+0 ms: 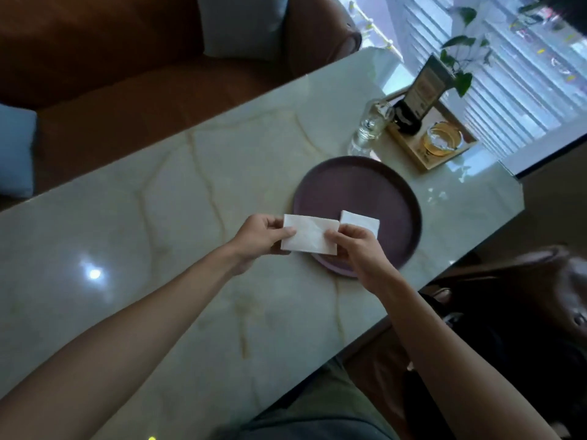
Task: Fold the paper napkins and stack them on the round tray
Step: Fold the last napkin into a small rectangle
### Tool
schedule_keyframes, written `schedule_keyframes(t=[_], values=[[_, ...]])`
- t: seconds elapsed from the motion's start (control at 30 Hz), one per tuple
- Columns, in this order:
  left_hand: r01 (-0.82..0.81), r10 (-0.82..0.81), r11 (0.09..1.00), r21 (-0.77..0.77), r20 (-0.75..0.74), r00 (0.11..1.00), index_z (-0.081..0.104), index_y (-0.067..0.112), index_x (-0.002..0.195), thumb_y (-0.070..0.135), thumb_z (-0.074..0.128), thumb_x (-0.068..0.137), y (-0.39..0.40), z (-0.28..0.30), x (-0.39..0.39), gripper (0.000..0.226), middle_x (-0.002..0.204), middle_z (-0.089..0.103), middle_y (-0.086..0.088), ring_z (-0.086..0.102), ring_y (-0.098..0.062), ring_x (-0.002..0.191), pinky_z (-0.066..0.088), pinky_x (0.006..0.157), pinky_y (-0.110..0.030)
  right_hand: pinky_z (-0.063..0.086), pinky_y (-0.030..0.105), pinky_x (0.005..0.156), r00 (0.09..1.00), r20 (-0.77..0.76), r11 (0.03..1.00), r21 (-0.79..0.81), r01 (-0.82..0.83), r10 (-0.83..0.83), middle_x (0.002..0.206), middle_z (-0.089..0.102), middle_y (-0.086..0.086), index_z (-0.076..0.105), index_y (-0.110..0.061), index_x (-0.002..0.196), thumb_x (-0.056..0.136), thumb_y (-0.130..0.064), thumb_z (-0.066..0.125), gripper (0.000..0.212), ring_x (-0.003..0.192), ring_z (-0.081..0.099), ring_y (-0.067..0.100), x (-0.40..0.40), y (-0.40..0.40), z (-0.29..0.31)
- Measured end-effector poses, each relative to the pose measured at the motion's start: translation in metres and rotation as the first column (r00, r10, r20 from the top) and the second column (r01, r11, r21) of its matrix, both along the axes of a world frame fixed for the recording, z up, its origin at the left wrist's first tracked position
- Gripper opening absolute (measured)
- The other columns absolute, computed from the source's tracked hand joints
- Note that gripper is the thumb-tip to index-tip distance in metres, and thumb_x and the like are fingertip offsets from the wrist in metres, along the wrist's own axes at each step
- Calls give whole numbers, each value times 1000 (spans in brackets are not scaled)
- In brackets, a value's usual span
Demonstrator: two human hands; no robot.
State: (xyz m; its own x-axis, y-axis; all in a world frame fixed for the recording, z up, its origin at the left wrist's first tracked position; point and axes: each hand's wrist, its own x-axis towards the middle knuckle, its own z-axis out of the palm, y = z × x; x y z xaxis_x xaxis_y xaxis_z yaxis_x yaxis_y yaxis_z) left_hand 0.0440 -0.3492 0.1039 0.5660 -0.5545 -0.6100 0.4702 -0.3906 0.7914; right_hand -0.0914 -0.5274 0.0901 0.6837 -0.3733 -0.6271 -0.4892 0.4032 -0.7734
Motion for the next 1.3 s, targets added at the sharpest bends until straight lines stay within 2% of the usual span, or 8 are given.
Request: schedule_keyframes(t=[0.17,0.3,0.43,0.73,0.9,1.0,1.17,1.3], values=[[-4,3,996,84,21,1000,71,9,88,2,69,93,-83,-41,-12,9,84,73,-5,68,-12,72,63,66,-26,62,47,77,979,-156,976,-192,101,-132,69,60,3,73,-3,76,87,-14,74,16,71,61,19,-13,-64,-40],[43,-87,976,214,202,976,72,12,86,8,74,91,-132,-72,-15,6,76,69,-3,61,-9,60,54,49,-20,57,37,64,957,-247,968,-234,91,-150,70,58,9,70,7,83,90,-11,68,20,64,58,22,-18,-98,-60],[64,-184,933,353,318,930,75,21,81,17,80,83,-159,-98,-10,7,74,71,0,63,-14,61,59,65,-33,44,24,49,939,-313,962,-265,58,-143,66,52,10,69,7,83,90,-6,64,16,48,47,12,-19,-120,-80],[142,-353,858,493,367,861,76,13,93,24,78,84,-181,-115,-9,14,74,66,9,67,-15,81,43,70,-22,64,52,75,919,-379,947,-321,-24,-106,68,71,-1,73,-17,71,81,-22,67,12,65,67,18,-12,-146,-110],[136,-393,835,534,403,827,62,16,106,30,80,83,-180,-119,-7,33,79,64,9,66,-19,89,46,75,-31,62,50,74,904,-420,931,-354,-89,-73,78,73,2,70,-20,78,82,-28,65,11,77,73,27,-8,-148,-108],[219,-566,784,581,525,635,54,19,124,44,82,76,-184,-116,-5,61,110,58,1,57,-19,103,49,85,-37,51,38,76,855,-518,796,-523,-304,-14,97,68,-3,61,-17,98,85,-50,64,35,91,65,22,-9,-148,-95],[408,-891,414,814,454,0,39,17,150,55,81,68,-207,-115,2,99,139,45,-7,46,-29,123,44,98,-42,46,47,100,702,-631,233,-667,-708,330,148,41,9,34,-11,149,74,-50,81,97,132,43,31,-3,-146,-97],[422,-932,265,867,343,-118,41,17,145,36,83,70,-212,-122,4,89,136,44,-9,46,-30,119,46,92,-41,46,47,100,565,-711,56,-600,-798,419,150,37,9,28,-13,153,72,-45,83,103,134,41,32,-1,-147,-110]])
